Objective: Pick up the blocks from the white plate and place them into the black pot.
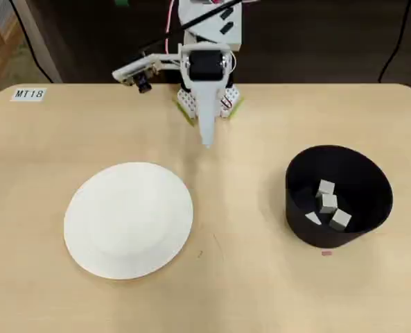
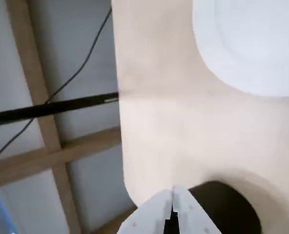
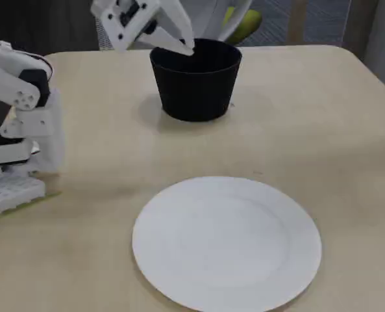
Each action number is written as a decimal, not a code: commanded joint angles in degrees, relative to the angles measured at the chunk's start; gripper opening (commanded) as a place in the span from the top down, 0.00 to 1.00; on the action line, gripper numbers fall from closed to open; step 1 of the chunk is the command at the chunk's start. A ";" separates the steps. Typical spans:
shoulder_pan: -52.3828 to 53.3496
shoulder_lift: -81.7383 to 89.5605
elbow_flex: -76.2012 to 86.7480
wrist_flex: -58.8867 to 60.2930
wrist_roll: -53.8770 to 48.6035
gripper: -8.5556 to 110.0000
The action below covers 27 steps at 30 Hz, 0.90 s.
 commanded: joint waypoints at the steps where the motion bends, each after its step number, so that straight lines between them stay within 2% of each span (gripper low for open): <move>1: -0.70 9.40 5.10 0.26 -0.70 0.95; 7: -5.80 21.01 17.49 -2.29 -0.88 0.95; 11: -5.36 27.07 25.22 -3.08 -1.05 0.95; 27: -6.59 34.45 42.19 -2.81 0.00 0.95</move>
